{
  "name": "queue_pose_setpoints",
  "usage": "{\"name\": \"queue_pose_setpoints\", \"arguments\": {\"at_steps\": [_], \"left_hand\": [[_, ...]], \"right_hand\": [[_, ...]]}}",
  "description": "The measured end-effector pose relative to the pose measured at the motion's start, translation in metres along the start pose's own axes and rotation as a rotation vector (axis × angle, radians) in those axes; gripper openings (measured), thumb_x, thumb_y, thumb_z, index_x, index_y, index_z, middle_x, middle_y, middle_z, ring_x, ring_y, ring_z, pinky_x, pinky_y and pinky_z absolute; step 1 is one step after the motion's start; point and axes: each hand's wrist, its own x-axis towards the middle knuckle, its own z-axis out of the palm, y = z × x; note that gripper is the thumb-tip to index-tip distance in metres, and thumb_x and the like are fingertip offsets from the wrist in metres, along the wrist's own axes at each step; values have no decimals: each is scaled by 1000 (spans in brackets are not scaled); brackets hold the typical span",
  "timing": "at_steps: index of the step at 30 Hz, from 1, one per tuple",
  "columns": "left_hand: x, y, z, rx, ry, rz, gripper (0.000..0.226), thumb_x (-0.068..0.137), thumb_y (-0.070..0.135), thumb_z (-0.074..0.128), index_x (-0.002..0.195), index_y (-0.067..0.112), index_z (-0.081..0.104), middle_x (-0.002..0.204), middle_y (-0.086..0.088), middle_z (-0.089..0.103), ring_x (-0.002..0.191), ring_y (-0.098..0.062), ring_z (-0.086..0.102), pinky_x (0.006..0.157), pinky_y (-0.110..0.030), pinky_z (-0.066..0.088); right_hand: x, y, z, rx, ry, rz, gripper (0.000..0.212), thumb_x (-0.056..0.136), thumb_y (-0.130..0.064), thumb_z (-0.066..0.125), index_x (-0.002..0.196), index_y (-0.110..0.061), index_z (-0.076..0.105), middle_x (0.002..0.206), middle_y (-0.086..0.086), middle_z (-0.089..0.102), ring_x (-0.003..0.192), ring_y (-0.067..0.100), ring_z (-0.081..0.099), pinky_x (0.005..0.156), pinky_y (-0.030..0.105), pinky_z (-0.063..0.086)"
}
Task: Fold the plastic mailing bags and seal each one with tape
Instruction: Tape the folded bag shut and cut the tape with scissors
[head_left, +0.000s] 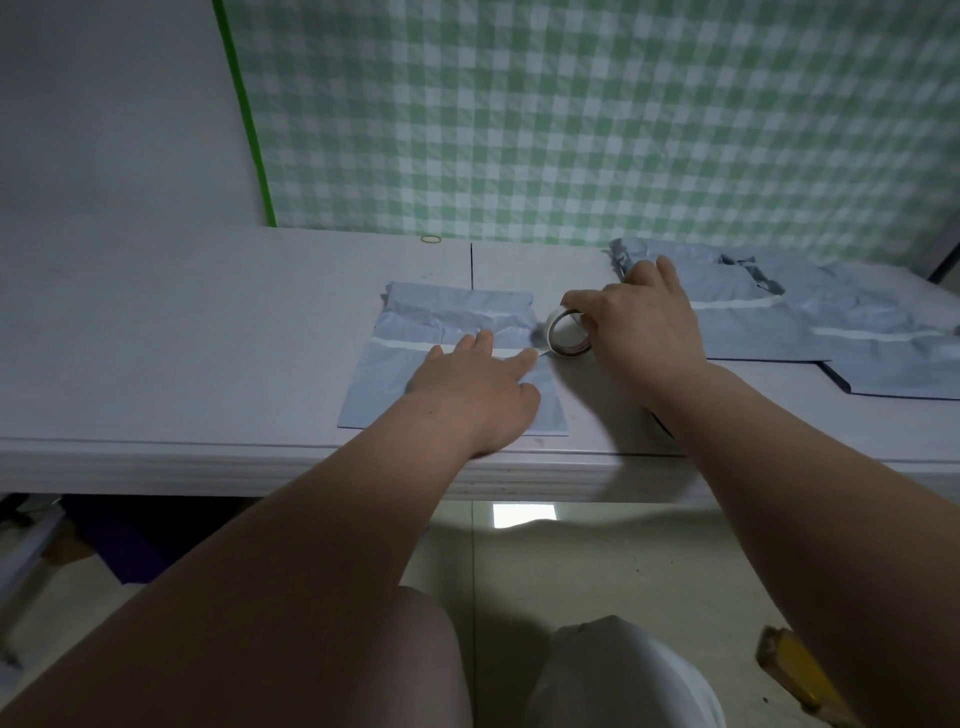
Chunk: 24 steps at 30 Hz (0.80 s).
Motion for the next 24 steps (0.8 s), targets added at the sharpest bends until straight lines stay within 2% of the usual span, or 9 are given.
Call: {"name": "queue_pose_setpoints", "arguments": {"at_steps": [3,10,14,18,20,24], "left_hand": [[0,3,-3,14,-19,-22,52,99,41,18,149,44,8,161,-6,-6,147,-25,-3,117,-46,4],[4,11,-8,73,-57,-53,51,98,47,17,148,48,7,160,-9,-5,147,-29,1,116,-53,12],[5,14,-9,99,-72,-70,51,98,47,16,148,48,5,160,-10,-6,147,-29,1,115,-56,14],[4,14,-5,94,-63,-72,52,98,46,14,148,46,3,160,-11,-9,147,-28,-4,116,-56,8],[4,15,3,88,-30,-75,53,98,44,12,149,43,0,160,-12,-9,147,-28,-7,116,-55,2],[4,14,9,83,17,-97,59,97,45,13,152,30,-3,160,-12,-9,147,-27,-8,117,-53,-1]], "right_hand": [[0,-1,-2,-12,8,-18,32,94,-13,44,118,-24,64,89,10,69,102,30,42,111,43,12],[1,-4,-1,10,21,-47,35,92,-10,46,118,-22,65,91,11,69,102,33,44,110,44,15],[-5,-9,-1,102,-7,40,37,92,-11,46,124,-23,61,101,10,68,107,31,43,105,39,21],[-16,-16,2,216,22,129,40,90,-6,43,125,-20,58,93,13,68,98,32,45,92,36,28],[-17,-16,6,204,43,130,42,87,-5,43,122,-20,59,91,13,69,94,33,46,95,40,29],[-13,-11,6,131,34,143,44,90,-7,40,127,-26,56,90,11,69,101,33,46,110,46,21]]}}
